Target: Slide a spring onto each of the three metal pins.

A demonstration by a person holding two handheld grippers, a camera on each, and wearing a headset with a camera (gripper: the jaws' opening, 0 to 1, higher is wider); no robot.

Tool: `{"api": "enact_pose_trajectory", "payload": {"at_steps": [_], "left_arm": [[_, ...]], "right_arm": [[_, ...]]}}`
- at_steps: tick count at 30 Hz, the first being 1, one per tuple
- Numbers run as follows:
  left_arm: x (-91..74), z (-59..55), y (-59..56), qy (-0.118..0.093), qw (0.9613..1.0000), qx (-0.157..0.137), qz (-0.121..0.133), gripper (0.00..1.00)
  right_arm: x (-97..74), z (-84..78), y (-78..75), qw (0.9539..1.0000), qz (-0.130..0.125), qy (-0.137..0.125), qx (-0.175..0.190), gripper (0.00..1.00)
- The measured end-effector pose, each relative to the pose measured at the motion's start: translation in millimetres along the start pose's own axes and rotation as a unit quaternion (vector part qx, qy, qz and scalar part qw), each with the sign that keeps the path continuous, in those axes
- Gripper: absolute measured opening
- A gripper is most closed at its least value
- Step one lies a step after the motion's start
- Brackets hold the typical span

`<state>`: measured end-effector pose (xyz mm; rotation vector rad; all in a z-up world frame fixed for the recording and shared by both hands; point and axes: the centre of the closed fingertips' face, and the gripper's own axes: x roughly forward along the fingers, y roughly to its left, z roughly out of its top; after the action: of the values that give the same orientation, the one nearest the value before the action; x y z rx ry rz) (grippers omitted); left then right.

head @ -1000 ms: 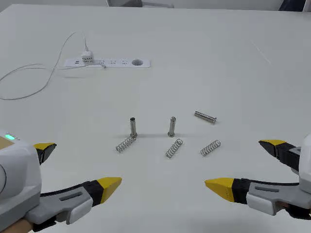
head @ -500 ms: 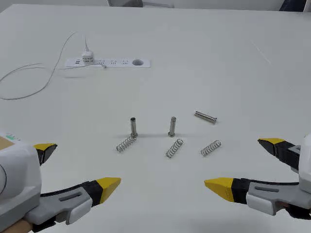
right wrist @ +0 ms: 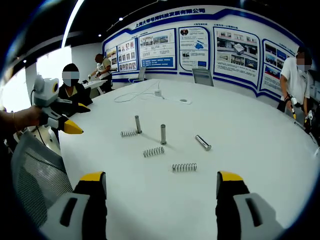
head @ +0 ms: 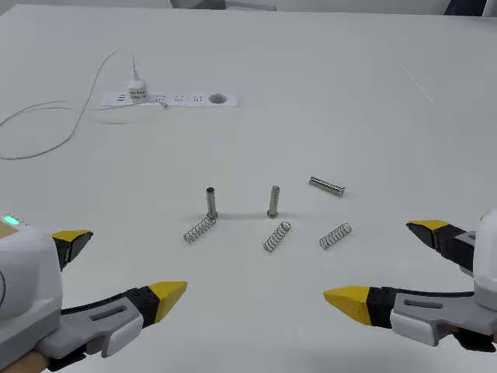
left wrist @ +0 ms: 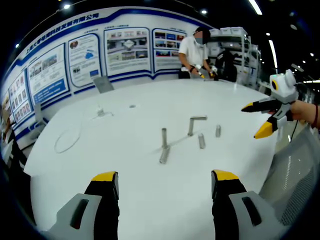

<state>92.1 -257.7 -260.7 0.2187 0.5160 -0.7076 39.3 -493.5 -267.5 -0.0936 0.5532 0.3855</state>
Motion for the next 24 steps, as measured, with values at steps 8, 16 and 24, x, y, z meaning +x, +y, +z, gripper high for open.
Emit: {"api": "enact_pose_trajectory", "payload": {"at_steps": [8, 16, 24], "left_arm": [[2.1, 0.7, -2.1, 0.000, 1.0000, -0.001, -0.005, 0.78], [2.9, -1.4, -3.3, 0.003, 1.0000, -0.003, -0.008, 0.78], [4.3, 0.8, -4.9, -0.001, 0.9999, -0.003, -0.013, 0.80]], "right_arm": [[0.1, 6.3, -5.1, 1.0000, -0.003, -0.008, -0.004, 0.88], [4.7, 10.0, -14.6, 0.9999, -0.005, -0.001, -0.013, 0.82], [11.9, 13.9, -28.3, 0.9998, -0.010, 0.008, -0.016, 0.78]]}}
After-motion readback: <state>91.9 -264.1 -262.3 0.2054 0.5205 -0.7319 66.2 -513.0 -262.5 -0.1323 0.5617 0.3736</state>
